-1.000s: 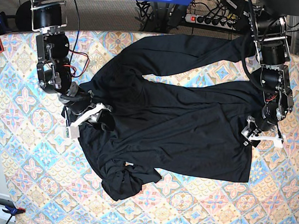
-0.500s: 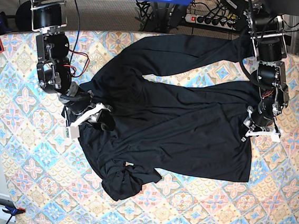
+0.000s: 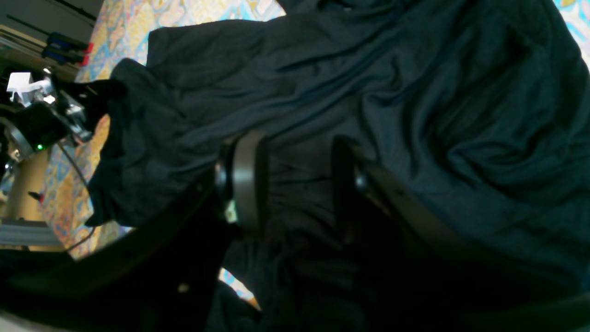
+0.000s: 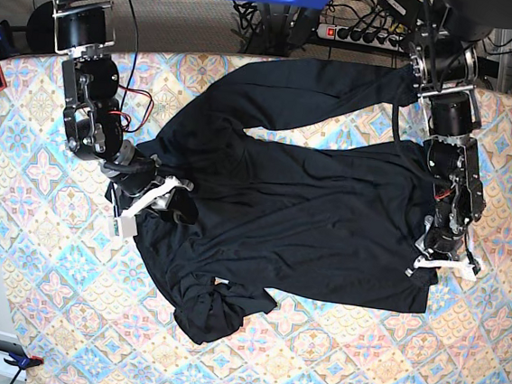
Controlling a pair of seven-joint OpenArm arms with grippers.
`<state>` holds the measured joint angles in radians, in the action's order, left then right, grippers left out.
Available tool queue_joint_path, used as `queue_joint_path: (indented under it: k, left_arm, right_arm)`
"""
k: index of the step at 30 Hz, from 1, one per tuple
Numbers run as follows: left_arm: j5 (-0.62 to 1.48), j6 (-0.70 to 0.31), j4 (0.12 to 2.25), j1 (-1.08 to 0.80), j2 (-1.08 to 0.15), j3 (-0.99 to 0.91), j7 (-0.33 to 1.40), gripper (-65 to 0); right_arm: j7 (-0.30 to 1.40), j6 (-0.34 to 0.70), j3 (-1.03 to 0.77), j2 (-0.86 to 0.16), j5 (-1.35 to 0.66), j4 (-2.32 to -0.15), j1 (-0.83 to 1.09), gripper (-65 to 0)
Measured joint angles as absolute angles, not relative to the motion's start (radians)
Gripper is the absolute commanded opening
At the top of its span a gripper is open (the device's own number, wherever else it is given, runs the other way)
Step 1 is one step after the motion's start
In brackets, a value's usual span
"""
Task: Layout the t-shirt on the table in an organized manner, then fold the t-shirt properly
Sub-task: 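Regrasp the shirt edge with the left gripper and drag it outward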
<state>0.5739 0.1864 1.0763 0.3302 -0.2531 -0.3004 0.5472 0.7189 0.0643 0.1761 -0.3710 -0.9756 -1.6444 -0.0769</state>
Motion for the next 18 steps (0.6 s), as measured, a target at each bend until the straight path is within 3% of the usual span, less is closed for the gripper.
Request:
queue_joint_path:
  k: [5,14,18]
  left_arm:
    - [0.504,0.175,0.91,0.393,-0.245,-0.336,0.52,-65.0]
    - [0.46,0.152,0.628,0.479,-0.303,-0.389,0.23,-65.0]
    - [0.451,0.163,0.589,0.505,-0.304,-0.389,0.195,-64.8]
  right_arm:
    - [0.718,0.064,0.174,-0.371,-0.974,-1.644,-0.076,-43.2]
    - [0.715,0.062,0.173,-0.371,-0.976,-1.645,-0.077,-43.2]
    - [0.716,0.065,0.173,-0.372,-0.973,-1.645,-0.076,-43.2]
